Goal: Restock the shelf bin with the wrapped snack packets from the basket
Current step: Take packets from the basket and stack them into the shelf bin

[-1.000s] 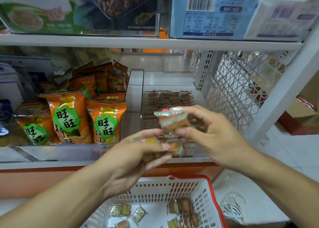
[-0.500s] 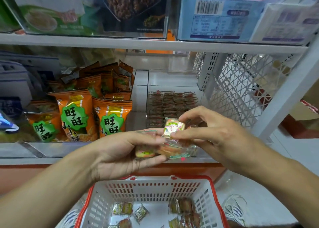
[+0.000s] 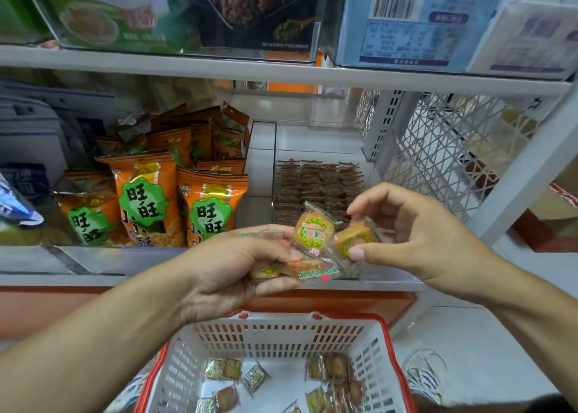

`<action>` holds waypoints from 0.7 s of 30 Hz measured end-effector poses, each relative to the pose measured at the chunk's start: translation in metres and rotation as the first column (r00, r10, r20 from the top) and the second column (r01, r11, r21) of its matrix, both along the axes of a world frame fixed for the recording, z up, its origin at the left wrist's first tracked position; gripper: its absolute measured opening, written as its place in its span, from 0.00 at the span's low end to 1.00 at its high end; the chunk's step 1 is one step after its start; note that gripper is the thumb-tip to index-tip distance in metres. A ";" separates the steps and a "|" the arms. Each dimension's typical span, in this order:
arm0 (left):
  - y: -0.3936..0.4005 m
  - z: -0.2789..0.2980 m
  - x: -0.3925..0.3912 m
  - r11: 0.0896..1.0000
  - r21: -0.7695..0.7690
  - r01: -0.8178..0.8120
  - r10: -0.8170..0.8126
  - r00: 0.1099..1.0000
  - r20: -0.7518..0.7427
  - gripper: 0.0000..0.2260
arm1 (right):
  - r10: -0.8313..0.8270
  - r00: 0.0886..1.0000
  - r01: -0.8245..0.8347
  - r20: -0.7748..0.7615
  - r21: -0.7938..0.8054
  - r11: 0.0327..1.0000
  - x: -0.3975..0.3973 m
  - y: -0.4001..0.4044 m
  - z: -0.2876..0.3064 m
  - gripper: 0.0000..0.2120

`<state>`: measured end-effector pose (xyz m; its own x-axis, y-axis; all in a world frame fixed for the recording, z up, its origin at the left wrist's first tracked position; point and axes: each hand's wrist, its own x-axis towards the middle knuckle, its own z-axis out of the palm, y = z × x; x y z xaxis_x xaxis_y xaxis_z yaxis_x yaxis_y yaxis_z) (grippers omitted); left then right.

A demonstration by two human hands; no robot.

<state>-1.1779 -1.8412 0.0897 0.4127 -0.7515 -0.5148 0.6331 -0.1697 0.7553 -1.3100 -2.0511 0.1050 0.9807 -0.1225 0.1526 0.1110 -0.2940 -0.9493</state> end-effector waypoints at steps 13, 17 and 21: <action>-0.001 0.000 -0.011 0.993 0.039 0.114 -0.117 0.990 0.081 0.14 | -0.067 0.989 0.053 -0.133 -0.104 0.993 0.000 0.008 -0.005 0.18; -0.003 0.000 -0.014 0.998 0.026 0.056 -0.058 0.996 0.072 0.14 | -0.094 0.974 0.172 -0.208 0.395 0.902 0.003 0.010 -0.008 0.27; -0.004 0.002 -0.015 1.000 -0.007 0.024 -0.024 0.996 0.082 0.14 | -0.021 0.960 0.132 -0.279 0.385 0.913 0.005 0.015 -0.011 0.27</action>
